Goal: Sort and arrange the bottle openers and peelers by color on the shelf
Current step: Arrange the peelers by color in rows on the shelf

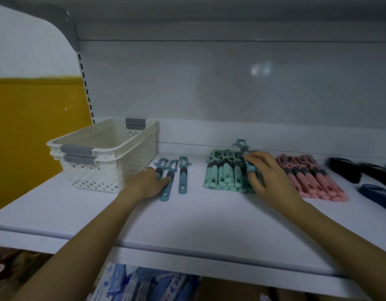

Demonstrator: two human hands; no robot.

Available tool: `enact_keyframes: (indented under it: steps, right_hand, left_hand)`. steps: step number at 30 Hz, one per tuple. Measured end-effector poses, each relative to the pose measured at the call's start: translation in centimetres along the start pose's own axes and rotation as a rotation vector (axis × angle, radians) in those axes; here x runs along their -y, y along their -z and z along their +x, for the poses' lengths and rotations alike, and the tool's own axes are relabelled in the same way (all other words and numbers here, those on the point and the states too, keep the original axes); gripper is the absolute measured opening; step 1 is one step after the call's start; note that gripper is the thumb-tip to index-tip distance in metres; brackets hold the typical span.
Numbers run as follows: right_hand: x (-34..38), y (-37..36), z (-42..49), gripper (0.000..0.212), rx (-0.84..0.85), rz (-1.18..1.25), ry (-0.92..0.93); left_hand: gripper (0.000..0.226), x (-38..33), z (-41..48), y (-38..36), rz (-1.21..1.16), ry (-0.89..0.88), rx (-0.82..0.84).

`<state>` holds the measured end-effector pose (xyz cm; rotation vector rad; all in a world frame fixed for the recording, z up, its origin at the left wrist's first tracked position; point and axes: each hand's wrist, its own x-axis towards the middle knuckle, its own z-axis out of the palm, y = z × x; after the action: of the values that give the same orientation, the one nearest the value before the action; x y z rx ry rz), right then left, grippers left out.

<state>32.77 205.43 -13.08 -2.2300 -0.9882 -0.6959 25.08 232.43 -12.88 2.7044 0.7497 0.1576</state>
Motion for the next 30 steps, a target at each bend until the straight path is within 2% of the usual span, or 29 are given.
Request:
enact_keyframes:
  steps: [4,8,12,13,15,17,19,21,23,26,30]
  right_hand:
    - [-3.2,1.3,-1.3,0.039,0.102,-0.046,-0.220]
    - [-4.1,1.1,-1.7,0.058,0.290,-0.173,-0.214]
    - [-4.1,0.5,-1.5,0.079,0.230,-0.233,-0.166]
    - [-3.8,0.5,-1.4,0.077,0.200,-0.238,-0.153]
    - [-2.6,0.4,-1.1,0.059,0.146,-0.215,-0.134]
    - [-0.9,-0.2,-0.9,0.045,0.090,-0.135,-0.085]
    - [1.1,-1.2,-0.6,0.039,0.083,-0.076,-0.006]
    - [3.1,-2.5,-0.1,0.036,0.148,-0.040,0.100]
    - [4.9,-4.2,0.5,0.037,0.292,-0.033,0.174]
    - [6.6,-7.1,1.9,0.042,0.438,-0.113,0.308]
    - [7.3,-9.1,3.5,0.037,0.410,-0.343,0.463]
  left_hand:
    - [0.052,-0.9,0.2,-0.4,-0.008,-0.008,-0.008]
    - [0.041,-2.4,0.3,-0.7,-0.022,-0.016,-0.063]
    - [0.042,-3.0,0.7,-0.6,-0.048,0.014,-0.010]
    - [0.043,-3.0,0.8,-0.7,-0.067,0.025,-0.006]
    - [0.044,-3.0,0.8,-0.8,-0.110,0.046,-0.031]
    - [0.048,-3.0,0.6,-1.0,-0.173,0.062,-0.067]
    - [0.053,-2.7,0.4,-1.0,-0.280,0.077,-0.062]
    - [0.054,-2.2,0.6,-0.8,-0.382,0.091,-0.059]
    - [0.055,-1.7,0.7,-0.7,-0.479,0.118,-0.060]
    - [0.055,-0.9,0.5,-0.8,-0.569,0.126,-0.080]
    - [0.055,-0.4,-0.1,-0.9,-0.661,0.108,-0.122]
